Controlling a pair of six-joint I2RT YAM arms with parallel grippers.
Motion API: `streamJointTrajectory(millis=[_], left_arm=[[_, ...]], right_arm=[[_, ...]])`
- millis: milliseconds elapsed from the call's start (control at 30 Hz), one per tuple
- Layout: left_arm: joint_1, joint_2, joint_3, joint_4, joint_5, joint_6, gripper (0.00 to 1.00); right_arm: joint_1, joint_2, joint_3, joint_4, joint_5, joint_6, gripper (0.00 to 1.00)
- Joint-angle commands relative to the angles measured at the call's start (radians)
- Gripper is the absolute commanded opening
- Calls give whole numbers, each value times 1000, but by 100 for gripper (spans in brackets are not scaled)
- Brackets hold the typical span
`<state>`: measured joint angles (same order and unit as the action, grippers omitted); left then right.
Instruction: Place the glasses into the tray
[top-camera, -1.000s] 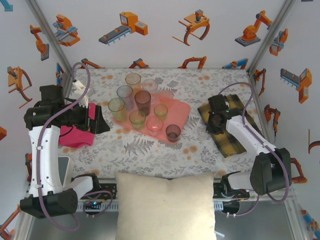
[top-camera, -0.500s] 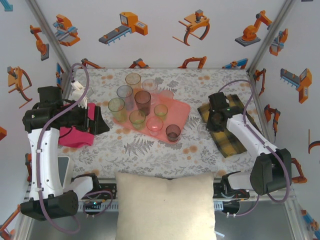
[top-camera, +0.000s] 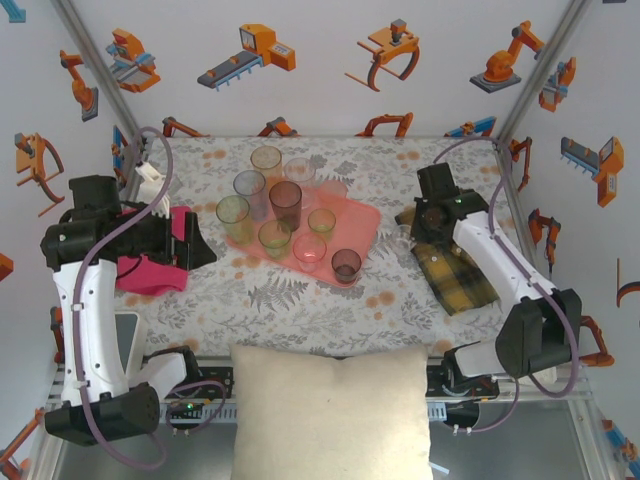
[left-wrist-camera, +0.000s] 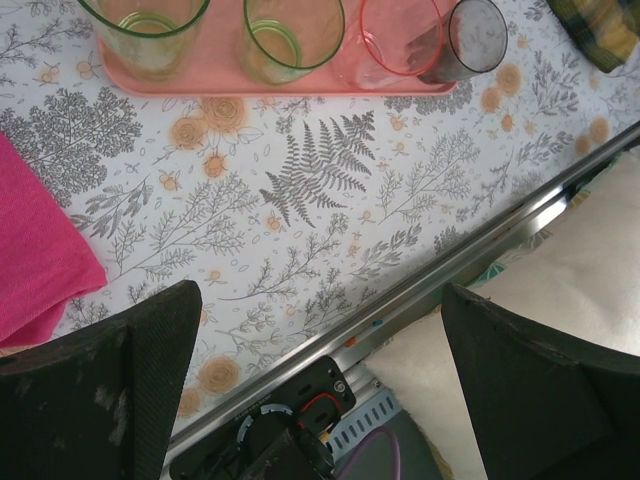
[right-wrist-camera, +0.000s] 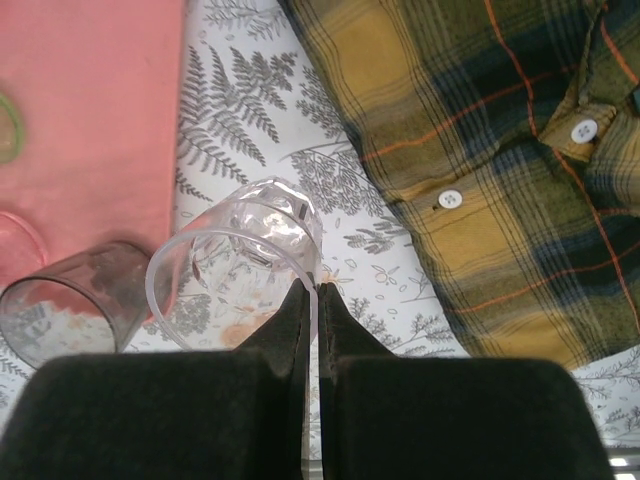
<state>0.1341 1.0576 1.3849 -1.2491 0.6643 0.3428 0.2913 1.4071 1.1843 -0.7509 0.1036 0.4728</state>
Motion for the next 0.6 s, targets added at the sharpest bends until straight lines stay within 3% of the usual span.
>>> streamJointTrajectory(millis=[0, 300, 567], left_arm=[[13, -28, -9, -3, 35, -13, 97], [24, -51, -23, -1, 36, -11, 97], [29, -42, -12, 0, 48, -18, 97]], right_arm=[[2, 43, 73, -13, -27, -22, 3], [92, 186, 210, -7, -21, -20, 3], [164, 250, 200, 88, -42, 37, 3]])
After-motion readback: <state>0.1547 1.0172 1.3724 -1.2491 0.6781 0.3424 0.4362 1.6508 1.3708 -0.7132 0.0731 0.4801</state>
